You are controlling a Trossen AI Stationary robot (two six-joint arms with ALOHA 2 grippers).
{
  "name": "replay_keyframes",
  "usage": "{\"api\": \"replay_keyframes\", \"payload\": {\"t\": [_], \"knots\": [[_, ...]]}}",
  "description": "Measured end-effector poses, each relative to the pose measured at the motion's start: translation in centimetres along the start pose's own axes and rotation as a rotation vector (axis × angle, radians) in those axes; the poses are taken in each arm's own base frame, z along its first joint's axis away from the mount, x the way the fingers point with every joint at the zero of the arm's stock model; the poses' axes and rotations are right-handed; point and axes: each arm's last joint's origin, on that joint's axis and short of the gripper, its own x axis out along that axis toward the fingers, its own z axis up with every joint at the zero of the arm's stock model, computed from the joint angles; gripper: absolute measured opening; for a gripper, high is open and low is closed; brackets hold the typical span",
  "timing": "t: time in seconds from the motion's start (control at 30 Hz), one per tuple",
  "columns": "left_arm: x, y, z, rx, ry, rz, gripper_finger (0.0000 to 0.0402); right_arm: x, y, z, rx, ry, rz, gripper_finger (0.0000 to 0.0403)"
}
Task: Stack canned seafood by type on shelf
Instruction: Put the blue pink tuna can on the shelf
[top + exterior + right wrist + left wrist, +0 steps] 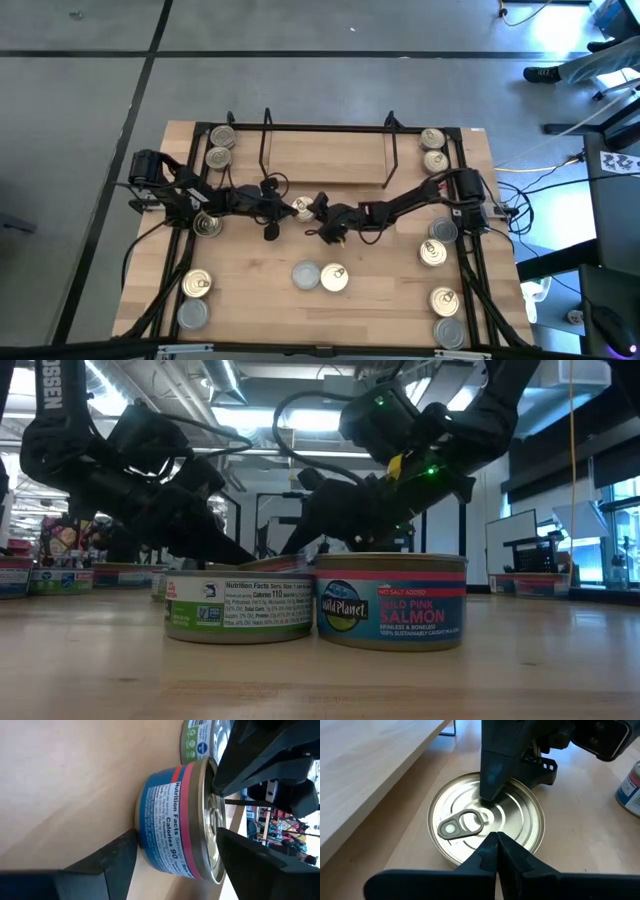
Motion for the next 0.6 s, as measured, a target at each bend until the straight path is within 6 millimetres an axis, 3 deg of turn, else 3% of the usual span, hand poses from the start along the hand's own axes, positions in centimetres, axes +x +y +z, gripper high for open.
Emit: {"api": "replay_keyframes", "payload": {"t": [0.2, 0.43, 0.6], "knots": [[0.0, 0.02, 0.0, 0.0, -0.001, 0.004, 0.0002, 0.48, -0.91, 0.21, 0.0, 0.002, 0.009, 0.0262], [-0.01, 0.02, 0.06, 0.0, -0.005, 0.005, 0.0001, 0.51, -1.0, 0.32, 0.037, -0.019, 0.034, 0.0199], [0.0, 0.01, 0.17, -0.002, -0.016, 0.003, 0.0005, 0.39, -1.19, 0.36, 0.045, 0.003, 0.015, 0.0199]]}}
